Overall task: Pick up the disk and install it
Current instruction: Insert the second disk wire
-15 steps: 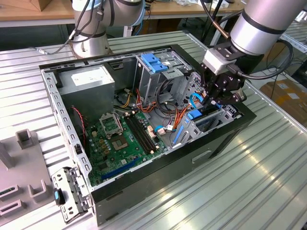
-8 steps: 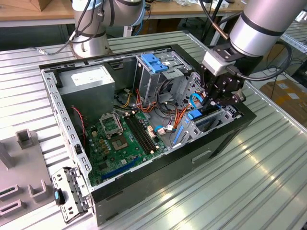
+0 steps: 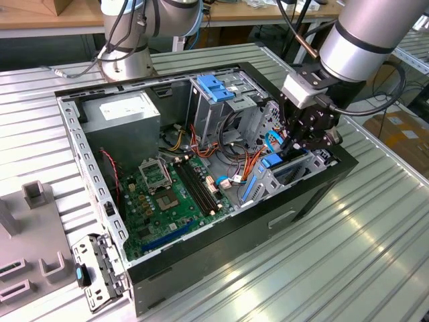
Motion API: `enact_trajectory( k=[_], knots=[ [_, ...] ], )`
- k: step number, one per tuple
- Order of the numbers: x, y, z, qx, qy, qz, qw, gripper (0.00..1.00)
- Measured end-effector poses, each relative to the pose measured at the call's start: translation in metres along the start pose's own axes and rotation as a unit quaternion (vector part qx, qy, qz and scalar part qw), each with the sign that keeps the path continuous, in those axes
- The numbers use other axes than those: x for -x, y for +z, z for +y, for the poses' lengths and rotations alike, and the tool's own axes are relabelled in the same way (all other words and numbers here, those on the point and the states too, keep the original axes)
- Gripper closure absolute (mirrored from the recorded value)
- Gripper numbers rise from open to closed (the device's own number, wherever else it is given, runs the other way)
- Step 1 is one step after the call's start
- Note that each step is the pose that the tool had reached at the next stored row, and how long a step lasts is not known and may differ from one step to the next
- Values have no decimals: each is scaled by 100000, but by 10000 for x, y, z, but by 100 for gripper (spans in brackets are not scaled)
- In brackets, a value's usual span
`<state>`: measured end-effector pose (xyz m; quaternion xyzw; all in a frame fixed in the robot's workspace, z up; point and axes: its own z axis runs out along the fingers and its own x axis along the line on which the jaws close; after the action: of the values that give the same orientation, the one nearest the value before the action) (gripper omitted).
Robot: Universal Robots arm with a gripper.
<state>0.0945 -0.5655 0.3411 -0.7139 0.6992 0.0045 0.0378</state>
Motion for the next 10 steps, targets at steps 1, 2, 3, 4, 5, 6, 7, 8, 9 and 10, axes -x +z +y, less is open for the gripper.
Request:
enact_trajectory(
  k=[1,2,3,4,5,6,7,8,9,10],
  knots=[
    [0,0,0,0,0,3,100000,84],
    [0,1,0,-2,0,-17,100000,84],
    [1,-9,-1,-5,-2,-23,100000,84],
    [3,-48,-3,-6,-1,-44,100000,83],
    [6,-95,-5,-3,-3,-6,100000,76],
    [10,-159,-8,-5,-1,-6,100000,76],
    [12,-185,-9,0,-5,86,100000,76],
    [12,-185,-9,-3,-7,93,100000,76],
    [12,-185,-9,-3,-7,98,100000,76],
    [12,-186,-9,0,-6,113,100000,78]
  ],
)
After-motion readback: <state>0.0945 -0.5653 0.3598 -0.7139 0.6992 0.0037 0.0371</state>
